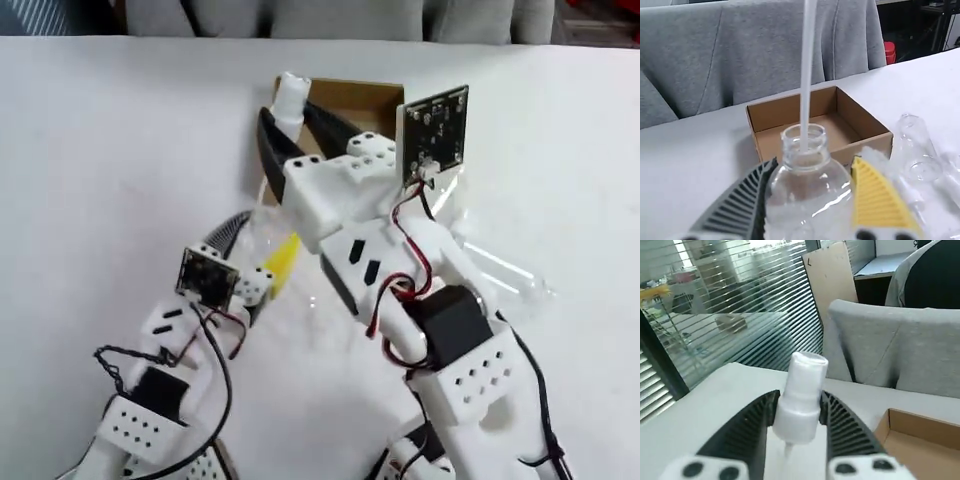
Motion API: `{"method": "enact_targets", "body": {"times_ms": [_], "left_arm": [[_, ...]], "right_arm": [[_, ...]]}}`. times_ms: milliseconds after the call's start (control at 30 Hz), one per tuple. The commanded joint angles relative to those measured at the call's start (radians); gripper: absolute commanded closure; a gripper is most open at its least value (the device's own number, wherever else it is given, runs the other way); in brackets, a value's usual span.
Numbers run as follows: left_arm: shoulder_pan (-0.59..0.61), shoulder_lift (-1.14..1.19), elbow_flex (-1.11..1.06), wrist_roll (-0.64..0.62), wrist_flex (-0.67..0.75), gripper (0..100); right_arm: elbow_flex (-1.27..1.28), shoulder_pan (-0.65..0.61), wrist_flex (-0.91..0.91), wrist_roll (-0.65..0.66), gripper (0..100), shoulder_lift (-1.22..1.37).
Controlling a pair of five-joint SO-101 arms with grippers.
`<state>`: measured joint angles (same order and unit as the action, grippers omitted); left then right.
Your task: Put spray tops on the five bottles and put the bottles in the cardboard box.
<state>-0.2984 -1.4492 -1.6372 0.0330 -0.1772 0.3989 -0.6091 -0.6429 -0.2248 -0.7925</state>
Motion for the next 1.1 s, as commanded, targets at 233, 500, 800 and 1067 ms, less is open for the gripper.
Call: {"method": "enact_targets", "body": {"times_ms": [233,500,800,1067], "left_arm": [[-0.001,-0.019,0.009,0.012,0.032,98],[0.001,-0.019,0.009,0.012,0.029,98],[0.001,-0.019,0.009,0.012,0.031,98],[0.001,-0.019,0.009,0.012,0.031,98]], "right_arm": [[0.078,-0.005,0.016,-0.009,98.2,0.002],[0.213,-0.007,0.136,-0.003,98.1,0.002],[0.235,-0.054,0.091,-0.005,98.0,0.002],[0.239,-0.062,0.054,-0.011,85.8,0.004]]}}
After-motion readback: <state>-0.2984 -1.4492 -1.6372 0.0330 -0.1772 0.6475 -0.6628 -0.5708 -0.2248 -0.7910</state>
